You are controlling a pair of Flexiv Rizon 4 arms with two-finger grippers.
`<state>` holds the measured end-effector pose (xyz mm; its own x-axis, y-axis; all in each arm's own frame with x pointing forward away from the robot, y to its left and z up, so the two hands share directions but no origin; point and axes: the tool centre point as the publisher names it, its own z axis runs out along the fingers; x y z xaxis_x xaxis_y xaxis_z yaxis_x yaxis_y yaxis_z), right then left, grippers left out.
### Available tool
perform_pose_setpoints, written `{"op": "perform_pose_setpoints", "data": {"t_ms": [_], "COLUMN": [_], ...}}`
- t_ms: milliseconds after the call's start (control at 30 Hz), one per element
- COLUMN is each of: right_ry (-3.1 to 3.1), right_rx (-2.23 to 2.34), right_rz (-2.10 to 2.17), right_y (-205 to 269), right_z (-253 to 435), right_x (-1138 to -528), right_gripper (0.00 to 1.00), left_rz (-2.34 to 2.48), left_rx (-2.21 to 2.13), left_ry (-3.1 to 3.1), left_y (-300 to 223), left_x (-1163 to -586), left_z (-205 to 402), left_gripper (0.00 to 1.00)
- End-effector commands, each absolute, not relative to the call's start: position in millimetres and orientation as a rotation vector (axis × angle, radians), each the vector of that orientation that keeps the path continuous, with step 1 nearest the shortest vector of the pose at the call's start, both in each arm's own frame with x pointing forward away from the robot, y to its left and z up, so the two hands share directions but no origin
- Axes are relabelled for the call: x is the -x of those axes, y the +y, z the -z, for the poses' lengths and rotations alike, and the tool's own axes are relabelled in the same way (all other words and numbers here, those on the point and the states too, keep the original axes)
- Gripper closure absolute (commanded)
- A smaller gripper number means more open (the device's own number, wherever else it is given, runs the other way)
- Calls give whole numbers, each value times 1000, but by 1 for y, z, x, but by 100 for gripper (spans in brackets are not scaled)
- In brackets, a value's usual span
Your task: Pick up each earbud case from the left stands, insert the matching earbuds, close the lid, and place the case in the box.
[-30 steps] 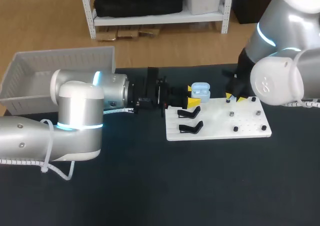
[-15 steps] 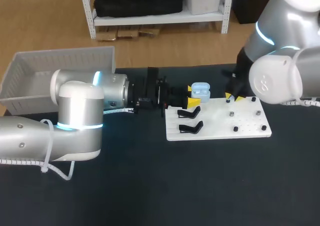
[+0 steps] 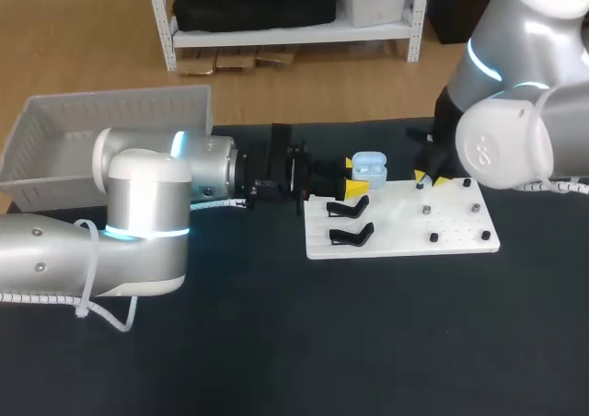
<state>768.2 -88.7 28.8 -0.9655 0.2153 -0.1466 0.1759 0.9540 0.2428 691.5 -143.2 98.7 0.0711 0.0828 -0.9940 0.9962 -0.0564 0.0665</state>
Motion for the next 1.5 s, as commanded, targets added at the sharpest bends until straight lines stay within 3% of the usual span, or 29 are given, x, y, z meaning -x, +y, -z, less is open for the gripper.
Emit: {"op": "perform_pose_setpoints", "data": {"t_ms": [33, 367, 567, 1067, 1500], "right_ry": [2935, 2937, 2939, 2913, 2825], "right_rx": [-305, -309, -310, -378, -492], "right_rz": [-329, -328, -325, -312, -296], "right_y": [-88, -87, -87, -101, -103], "right_z": [-28, -28, -28, -63, -164], "right_x": [-769, -771, -772, -770, -751], "right_gripper": [75, 82, 100, 100, 100], "left_rz": [1147, 1147, 1147, 1147, 1147], "left_rx": [-1335, -1335, -1335, -1335, -1335], "left_ry": [1193, 1193, 1193, 1193, 1193], "left_y": [-143, -143, -143, -143, -143], "left_x": [-689, -689, -689, -689, -689], "left_z": [-98, -98, -98, -98, -98], "left_gripper": [100, 100, 100, 100, 100]}}
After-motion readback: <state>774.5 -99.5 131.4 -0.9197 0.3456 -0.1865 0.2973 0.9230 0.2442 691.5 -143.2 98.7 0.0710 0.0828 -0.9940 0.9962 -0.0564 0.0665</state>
